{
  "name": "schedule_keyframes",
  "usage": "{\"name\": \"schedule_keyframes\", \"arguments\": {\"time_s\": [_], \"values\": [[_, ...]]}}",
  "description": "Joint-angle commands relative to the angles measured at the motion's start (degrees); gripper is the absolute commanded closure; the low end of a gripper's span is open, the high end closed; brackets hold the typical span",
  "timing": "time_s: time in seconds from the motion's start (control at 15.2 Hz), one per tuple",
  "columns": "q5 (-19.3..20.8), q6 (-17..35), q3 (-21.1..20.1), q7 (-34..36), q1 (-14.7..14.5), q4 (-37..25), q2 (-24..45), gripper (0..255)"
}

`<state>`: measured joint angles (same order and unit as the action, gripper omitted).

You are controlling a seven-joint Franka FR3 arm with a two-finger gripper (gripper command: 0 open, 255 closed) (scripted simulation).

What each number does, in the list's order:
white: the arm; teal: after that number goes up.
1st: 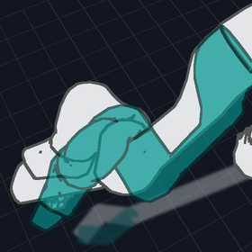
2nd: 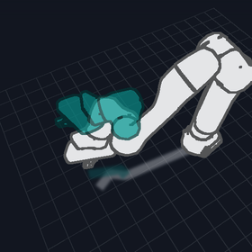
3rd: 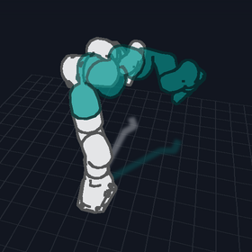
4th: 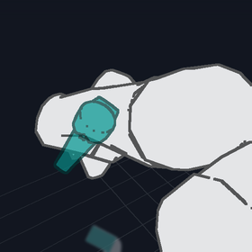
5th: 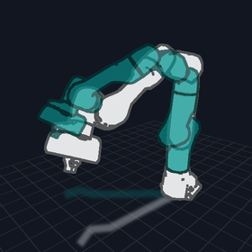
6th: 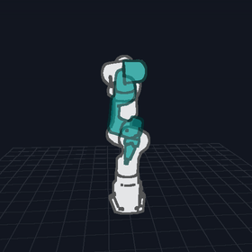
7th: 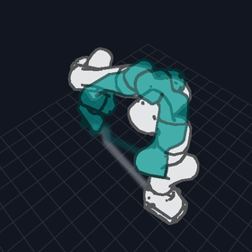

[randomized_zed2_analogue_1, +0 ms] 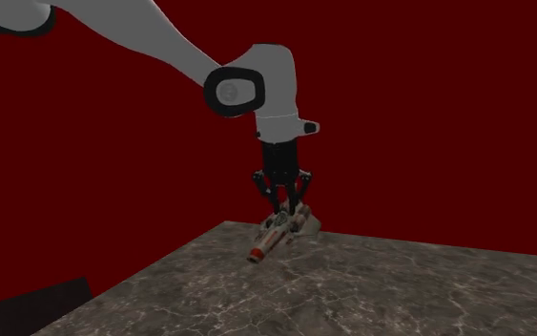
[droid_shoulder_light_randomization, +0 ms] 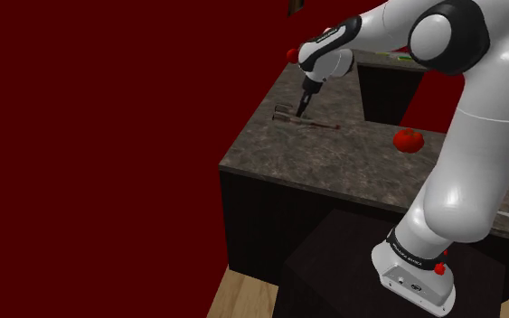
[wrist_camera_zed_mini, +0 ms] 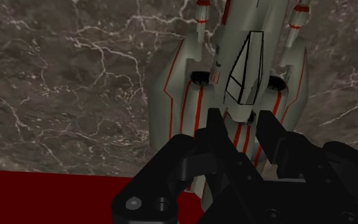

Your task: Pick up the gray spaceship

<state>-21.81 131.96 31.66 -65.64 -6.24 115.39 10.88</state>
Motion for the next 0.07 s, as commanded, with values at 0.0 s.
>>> {"name": "schedule_keyframes", "arguments": {"time_s": [0.0], "values": [[0.4, -0.4, 0.1, 0.4, -0.1, -0.2, -0.4, 255]]}}
